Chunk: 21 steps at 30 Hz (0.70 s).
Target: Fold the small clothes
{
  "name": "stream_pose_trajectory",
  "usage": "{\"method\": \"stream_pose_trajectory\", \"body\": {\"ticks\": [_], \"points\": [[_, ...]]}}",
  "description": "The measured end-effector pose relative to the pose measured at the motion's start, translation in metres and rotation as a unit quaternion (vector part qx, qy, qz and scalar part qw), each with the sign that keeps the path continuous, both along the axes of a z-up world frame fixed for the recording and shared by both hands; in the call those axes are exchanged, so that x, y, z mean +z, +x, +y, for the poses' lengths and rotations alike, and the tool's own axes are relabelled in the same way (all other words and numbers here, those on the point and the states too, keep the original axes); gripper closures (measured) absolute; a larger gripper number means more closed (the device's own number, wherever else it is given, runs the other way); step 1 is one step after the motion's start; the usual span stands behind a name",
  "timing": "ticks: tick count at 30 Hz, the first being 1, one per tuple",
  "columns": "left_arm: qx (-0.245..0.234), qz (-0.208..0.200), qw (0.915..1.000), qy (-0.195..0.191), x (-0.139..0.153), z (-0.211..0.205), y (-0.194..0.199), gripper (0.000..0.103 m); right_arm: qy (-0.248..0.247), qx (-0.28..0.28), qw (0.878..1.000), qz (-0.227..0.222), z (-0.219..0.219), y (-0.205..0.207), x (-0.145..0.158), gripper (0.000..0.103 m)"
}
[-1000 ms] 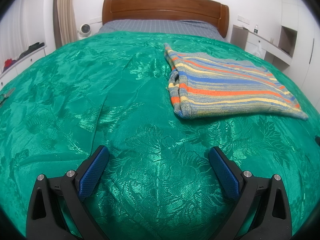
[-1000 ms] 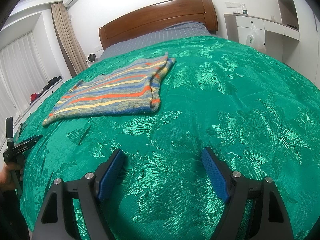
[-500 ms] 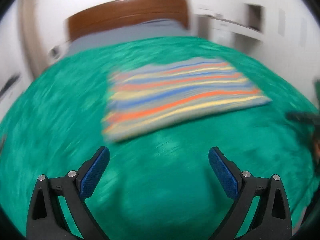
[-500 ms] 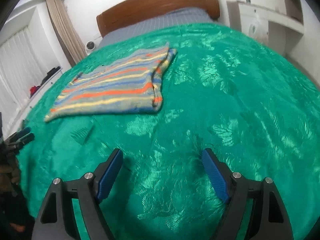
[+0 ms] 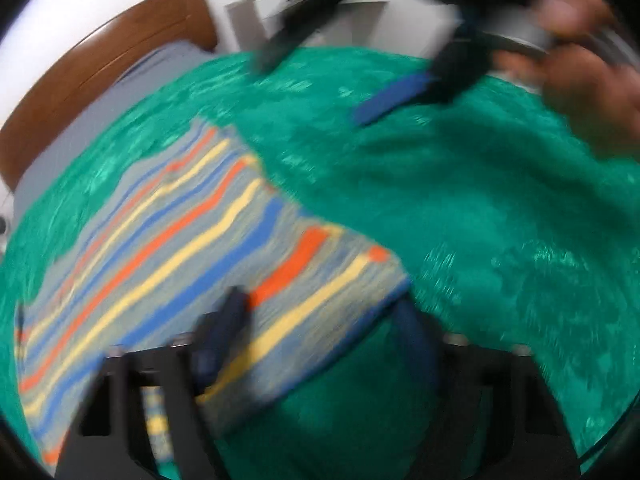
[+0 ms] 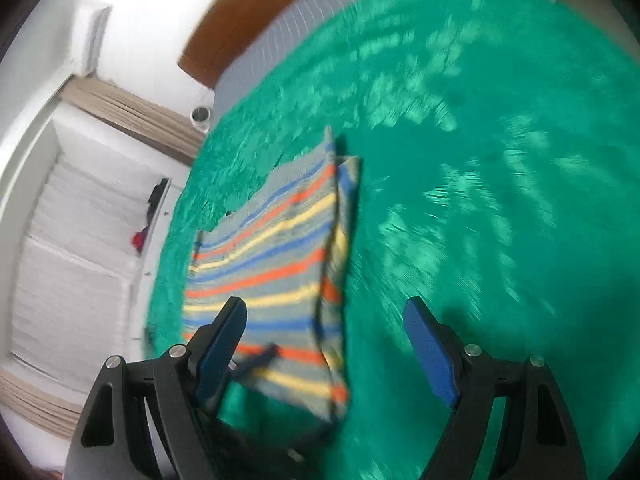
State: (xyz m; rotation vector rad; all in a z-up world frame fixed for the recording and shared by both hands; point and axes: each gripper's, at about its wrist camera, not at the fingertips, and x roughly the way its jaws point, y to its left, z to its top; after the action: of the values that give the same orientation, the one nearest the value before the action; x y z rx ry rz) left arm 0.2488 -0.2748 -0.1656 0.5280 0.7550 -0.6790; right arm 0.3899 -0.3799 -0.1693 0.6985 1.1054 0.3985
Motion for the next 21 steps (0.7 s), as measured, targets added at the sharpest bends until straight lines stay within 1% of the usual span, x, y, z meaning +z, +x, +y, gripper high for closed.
{"method": "stream_pose_trajectory", "body": {"ticks": [1,2,3,4,6,7,8,9,11,12,13,14,15,16,17,18,19,20,21], "points": [[0.001,-0.001,1.0,-0.001,0.0,-0.002,0.003,0.091,-0.001,0.016,1.0,0.01,0.007,0.019,-0.005,0.027],[0.007,-0.001,1.0,-0.004,0.002,0.0,0.005,0.096,0.001,0.025,1.0,0.016,0.013,0.032,-0.009,0.03],[0.014,0.005,0.9997,-0.018,0.004,0.003,0.008,0.097,0.003,0.031,0.999,0.025,0.021,0.048,-0.016,0.032],[0.021,0.013,0.9987,-0.044,0.009,0.01,0.01,0.097,0.003,0.031,0.999,0.032,0.028,0.058,-0.021,0.033],[0.025,0.011,0.9973,-0.068,0.016,0.02,0.01,0.098,-0.009,0.018,0.999,0.038,0.04,0.076,-0.036,0.037],[0.027,0.009,0.9963,-0.081,0.021,0.026,0.008,0.098,-0.011,0.007,0.999,0.035,0.044,0.082,-0.042,0.047],[0.031,0.006,0.9949,-0.096,0.028,0.034,0.006,0.098,-0.01,-0.004,0.999,0.032,0.046,0.085,-0.045,0.068],[0.035,0.005,0.9938,-0.105,0.032,0.04,0.004,0.098,-0.008,-0.014,0.999,0.029,0.049,0.087,-0.045,0.091],[0.059,0.002,0.9883,-0.141,0.05,0.072,0.002,0.098,-0.002,-0.022,1.0,-0.001,0.061,0.086,-0.03,0.091],[0.068,0.002,0.986,-0.152,0.055,0.084,0.001,0.098,-0.001,-0.014,1.0,-0.026,0.071,0.084,-0.015,0.091],[0.091,0.006,0.9801,-0.176,0.065,0.111,0.002,0.098,-0.005,-0.004,0.999,-0.042,0.082,0.083,-0.002,0.091],[0.104,0.01,0.9763,-0.189,0.068,0.125,0.001,0.098,-0.012,0.01,0.998,-0.058,0.097,0.083,0.014,0.091],[0.129,0.016,0.9683,-0.213,0.074,0.154,0.002,0.098,-0.02,0.024,0.997,-0.07,0.113,0.084,0.028,0.091],[0.146,0.019,0.9634,-0.224,0.077,0.171,0.003,0.098,-0.022,0.034,0.996,-0.078,0.126,0.086,0.037,0.091],[0.169,0.023,0.9559,-0.239,0.079,0.196,0.003,0.098,-0.023,0.048,0.995,-0.087,0.147,0.088,0.049,0.091],[0.182,0.025,0.9513,-0.247,0.079,0.208,0.004,0.098,-0.024,0.059,0.994,-0.093,0.164,0.091,0.056,0.091],[0.209,0.033,0.9419,-0.261,0.079,0.234,0.004,0.098,-0.025,0.077,0.992,-0.1,0.192,0.095,0.064,0.091],[0.222,0.037,0.937,-0.267,0.077,0.247,0.004,0.098,-0.027,0.089,0.99,-0.104,0.212,0.098,0.066,0.091],[0.246,0.043,0.9284,-0.275,0.074,0.27,0.004,0.098,-0.033,0.102,0.989,-0.106,0.233,0.102,0.067,0.091]]}}
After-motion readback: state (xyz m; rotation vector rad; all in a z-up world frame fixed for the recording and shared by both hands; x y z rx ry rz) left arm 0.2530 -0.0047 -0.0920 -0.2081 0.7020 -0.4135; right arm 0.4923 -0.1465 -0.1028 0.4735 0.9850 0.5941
